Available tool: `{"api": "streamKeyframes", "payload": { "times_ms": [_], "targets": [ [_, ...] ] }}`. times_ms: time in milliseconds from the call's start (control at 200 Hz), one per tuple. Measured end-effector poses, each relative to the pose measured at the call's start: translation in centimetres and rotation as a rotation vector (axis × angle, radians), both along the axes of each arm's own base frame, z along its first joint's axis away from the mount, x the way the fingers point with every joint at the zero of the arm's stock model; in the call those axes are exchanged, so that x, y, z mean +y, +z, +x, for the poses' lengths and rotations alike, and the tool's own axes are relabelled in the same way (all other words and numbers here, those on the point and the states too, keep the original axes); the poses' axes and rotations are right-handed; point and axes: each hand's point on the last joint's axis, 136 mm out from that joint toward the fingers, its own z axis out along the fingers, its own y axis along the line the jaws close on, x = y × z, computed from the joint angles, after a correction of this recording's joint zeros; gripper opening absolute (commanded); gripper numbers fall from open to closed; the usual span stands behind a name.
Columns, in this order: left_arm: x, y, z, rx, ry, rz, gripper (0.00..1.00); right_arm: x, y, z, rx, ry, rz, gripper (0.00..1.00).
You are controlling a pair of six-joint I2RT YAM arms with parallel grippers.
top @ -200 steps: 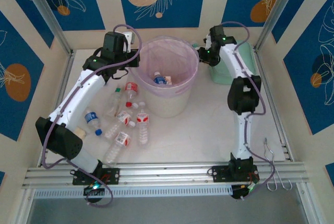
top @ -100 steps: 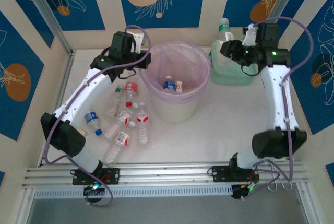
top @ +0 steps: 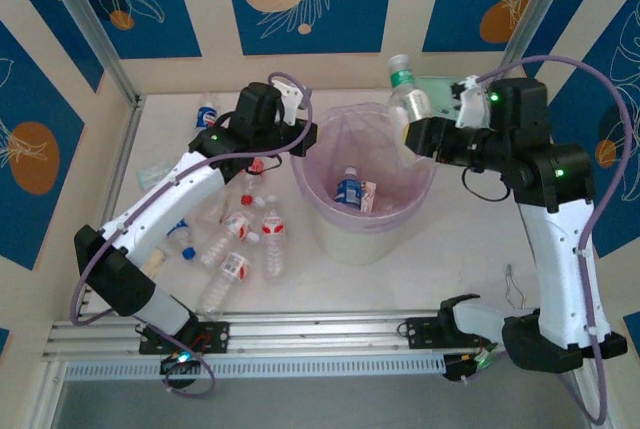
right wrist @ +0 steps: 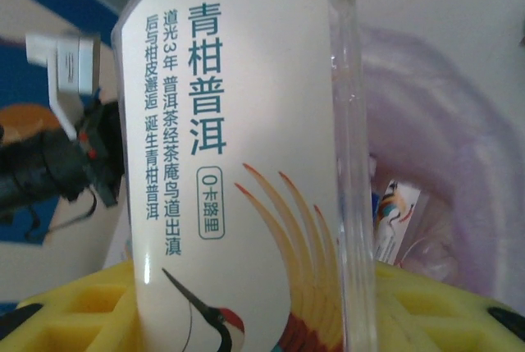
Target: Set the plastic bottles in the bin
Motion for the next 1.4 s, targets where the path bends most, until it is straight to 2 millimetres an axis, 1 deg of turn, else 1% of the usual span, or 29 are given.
{"api": "streamKeyframes", "payload": {
  "times_ms": [115, 170, 360, 610, 675, 745, 915, 925, 966, 1061, 1251, 1401],
  "targets": [
    [-0.3, 0.0, -0.3, -0.003, -0.002, 0.007, 0.03, 2.0, -1.4, -1.0, 0.046, 0.063, -0.078, 0.19],
    [-0.3, 0.0, -0.4, -0.002, 0.001, 0.009, 0.04, 2.8, -2.6, -1.3, 0.081, 0.087, -0.126, 0.19],
    [-0.2, 0.0, -1.0, -0.008, 0.010, 0.026, 0.03, 3.9, -6.1, -1.4, 0.183, 0.118, -0.265, 0.18],
    [0.0, 0.0, -1.7, -0.012, 0.018, 0.042, 0.03, 3.4, -9.2, -1.3, 0.262, 0.111, -0.375, 0.16],
    [0.0, 0.0, -1.7, -0.013, 0.020, 0.043, 0.03, 3.3, -10.3, -1.4, 0.289, 0.111, -0.396, 0.16],
    [0.0, 0.0, -1.7, -0.014, 0.021, 0.045, 0.03, 3.2, -11.9, -1.5, 0.325, 0.117, -0.419, 0.17],
    [0.0, -0.1, -1.7, -0.015, 0.022, 0.044, 0.03, 2.7, -16.5, -1.4, 0.421, 0.117, -0.477, 0.20],
    [0.0, -0.1, -1.7, -0.015, 0.021, 0.043, 0.03, 2.4, -16.8, -1.4, 0.428, 0.111, -0.491, 0.20],
    [0.0, -0.1, -1.7, -0.016, 0.022, 0.043, 0.03, 2.0, -17.0, -1.3, 0.428, 0.095, -0.502, 0.21],
    [0.0, -0.1, -1.7, -0.017, 0.022, 0.044, 0.03, 2.0, -16.9, -0.6, 0.380, 0.077, -0.486, 0.24],
    [-0.1, 0.0, -1.7, -0.018, 0.020, 0.041, 0.03, 2.1, -17.2, -0.1, 0.348, 0.068, -0.479, 0.34],
    [-0.3, -0.1, -1.6, -0.019, 0.013, 0.036, 0.03, 2.2, -17.2, 0.0, 0.343, 0.065, -0.474, 0.47]
  ]
}}
